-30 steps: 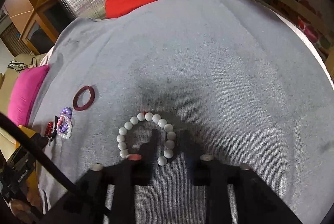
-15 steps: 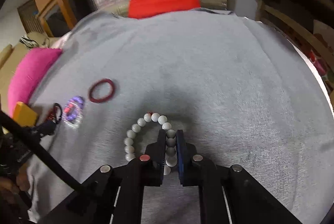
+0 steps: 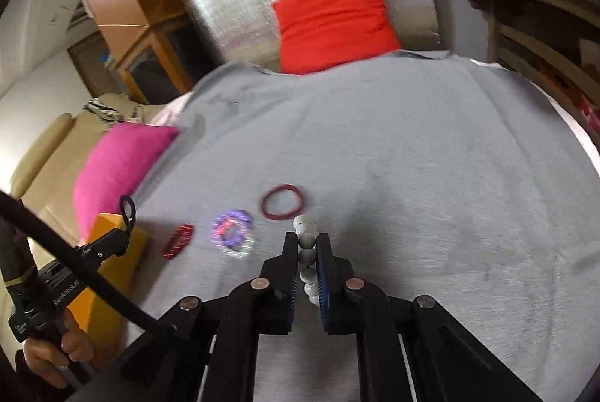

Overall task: Organize jewelry
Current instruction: 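Lift the white bracelet with the right tool while the left tool lifts the black clip toward the box, then lower the white bracelet into the orange box and open the right tool while the left releases the clip there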

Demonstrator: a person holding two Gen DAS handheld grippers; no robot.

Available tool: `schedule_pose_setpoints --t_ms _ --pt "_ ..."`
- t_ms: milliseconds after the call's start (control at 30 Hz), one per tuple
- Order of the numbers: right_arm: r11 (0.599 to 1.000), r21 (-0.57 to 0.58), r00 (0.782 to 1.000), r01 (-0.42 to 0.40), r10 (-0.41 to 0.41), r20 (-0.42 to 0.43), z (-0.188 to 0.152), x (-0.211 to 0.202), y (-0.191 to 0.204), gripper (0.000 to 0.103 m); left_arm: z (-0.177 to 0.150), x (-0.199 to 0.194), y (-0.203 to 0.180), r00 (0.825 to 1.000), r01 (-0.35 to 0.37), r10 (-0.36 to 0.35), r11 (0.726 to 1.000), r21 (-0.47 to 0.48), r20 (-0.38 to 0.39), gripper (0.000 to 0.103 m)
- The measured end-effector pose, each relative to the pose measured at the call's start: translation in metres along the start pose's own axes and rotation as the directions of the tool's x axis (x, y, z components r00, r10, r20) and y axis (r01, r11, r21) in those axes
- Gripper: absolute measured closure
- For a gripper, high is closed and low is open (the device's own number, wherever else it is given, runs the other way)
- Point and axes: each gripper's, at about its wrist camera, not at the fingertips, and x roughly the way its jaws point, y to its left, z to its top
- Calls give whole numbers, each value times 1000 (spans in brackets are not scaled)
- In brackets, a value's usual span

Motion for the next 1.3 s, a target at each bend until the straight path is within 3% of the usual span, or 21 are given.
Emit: schedule_pose_setpoints --t_ms 167,333,533,733,933,1300 --pt "996 -39 997 -75 75 6 -2 0 45 93 -7 -47 21 997 -58 61 997 -46 57 96" --pt "982 -81 985 -171 172 0 -7 8 102 93 -25 -85 57 986 -150 154 987 -62 67 96" --pt "941 -136 950 -311 309 -34 -24 20 182 93 -56 -108 119 962 -270 272 954 -133 -2 96" --pt "884 -220 911 -412 400 -100 -51 34 259 93 -82 -109 160 943 -333 326 924 -191 -70 96" --pt "863 -258 900 -434 400 -175 -76 62 295 93 -96 -97 173 930 -366 350 908 -204 -110 95" --pt "870 -268 906 -414 366 -213 -87 92 301 93 -104 -78 170 916 -397 375 902 -169 -143 95"
